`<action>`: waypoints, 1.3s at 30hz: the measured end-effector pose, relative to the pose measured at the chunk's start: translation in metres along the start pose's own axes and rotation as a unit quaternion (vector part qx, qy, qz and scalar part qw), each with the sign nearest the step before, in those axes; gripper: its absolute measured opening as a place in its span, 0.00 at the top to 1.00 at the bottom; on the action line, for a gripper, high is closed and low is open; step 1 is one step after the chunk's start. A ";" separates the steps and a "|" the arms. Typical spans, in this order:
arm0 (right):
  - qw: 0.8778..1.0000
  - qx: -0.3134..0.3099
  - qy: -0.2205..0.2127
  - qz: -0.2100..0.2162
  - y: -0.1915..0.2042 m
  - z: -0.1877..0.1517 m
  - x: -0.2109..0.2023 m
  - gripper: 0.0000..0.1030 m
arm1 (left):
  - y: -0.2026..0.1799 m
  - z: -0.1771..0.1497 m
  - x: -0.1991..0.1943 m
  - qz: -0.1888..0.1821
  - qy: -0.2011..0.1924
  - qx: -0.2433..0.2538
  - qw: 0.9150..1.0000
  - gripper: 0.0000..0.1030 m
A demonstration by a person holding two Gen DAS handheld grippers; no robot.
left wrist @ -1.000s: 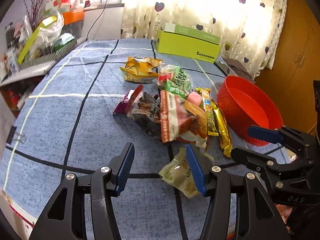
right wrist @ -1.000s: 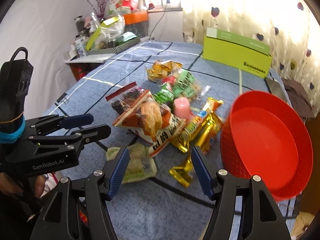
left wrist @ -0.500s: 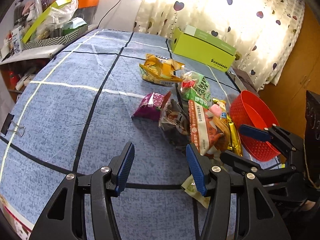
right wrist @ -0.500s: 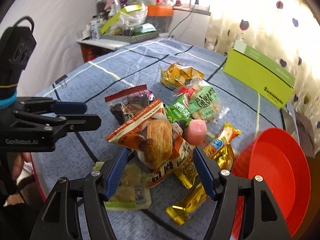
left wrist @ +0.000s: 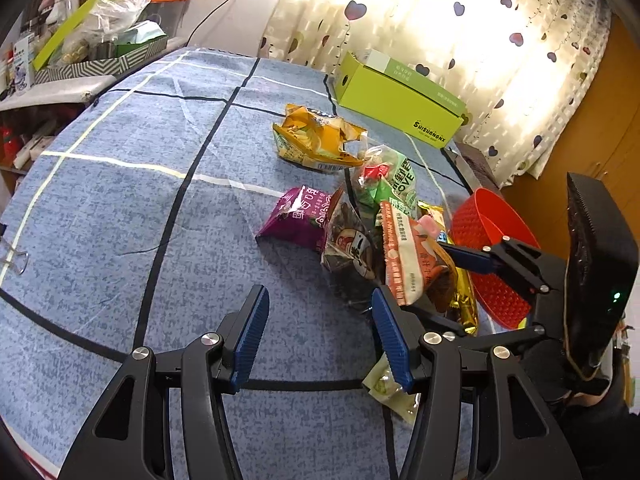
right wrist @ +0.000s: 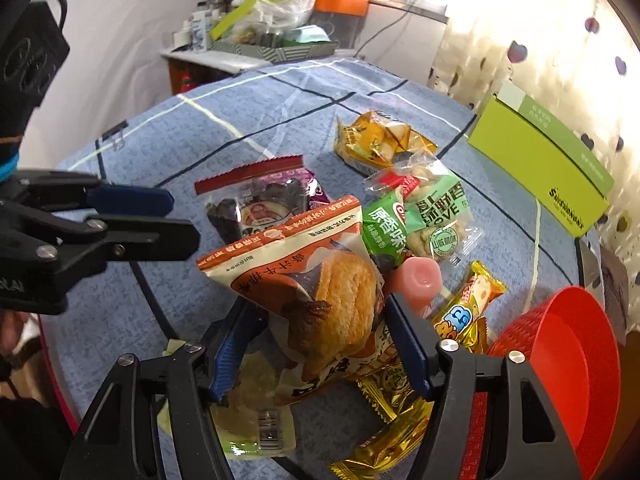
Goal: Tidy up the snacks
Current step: 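Move the left tool toward the dark chocolate bag while the right tool approaches the orange bread bag, then grasp the dark chocolate bag with the left gripper while the right gripper grasps the orange bread bag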
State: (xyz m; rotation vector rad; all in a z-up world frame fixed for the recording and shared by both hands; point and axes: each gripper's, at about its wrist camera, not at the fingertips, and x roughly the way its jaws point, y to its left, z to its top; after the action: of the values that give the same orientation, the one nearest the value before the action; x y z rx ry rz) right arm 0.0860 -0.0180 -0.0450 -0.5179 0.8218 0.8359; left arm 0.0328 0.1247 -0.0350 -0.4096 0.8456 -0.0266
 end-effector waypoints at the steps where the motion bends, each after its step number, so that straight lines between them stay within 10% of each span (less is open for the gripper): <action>1: 1.000 0.010 -0.003 0.000 -0.002 0.000 -0.002 0.51 | 0.000 0.001 0.001 -0.001 0.001 -0.001 1.000 0.47; 12: 0.998 0.057 -0.018 0.016 -0.015 -0.007 -0.015 0.70 | 0.004 0.012 0.023 -0.026 0.008 -0.026 0.999 0.43; 21: 1.000 0.012 0.005 0.016 -0.009 0.000 -0.002 0.39 | -0.001 0.021 0.032 -0.023 0.005 -0.017 1.000 0.43; 26: 1.000 0.030 -0.004 -0.001 -0.016 0.002 0.006 0.39 | -0.008 0.023 0.035 -0.020 0.006 -0.004 1.000 0.43; 33: 0.996 0.089 -0.032 0.007 -0.026 -0.005 -0.003 0.68 | -0.010 0.021 0.034 -0.014 0.002 0.003 1.000 0.43; 39: 0.994 0.103 -0.038 0.002 -0.030 -0.012 -0.011 0.73 | -0.011 0.016 0.038 -0.032 0.009 -0.001 0.999 0.43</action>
State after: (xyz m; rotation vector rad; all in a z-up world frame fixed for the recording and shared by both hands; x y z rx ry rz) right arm 0.1008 -0.0480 -0.0403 -0.3004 0.8284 0.7598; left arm 0.0713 0.1134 -0.0492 -0.4378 0.8505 -0.0888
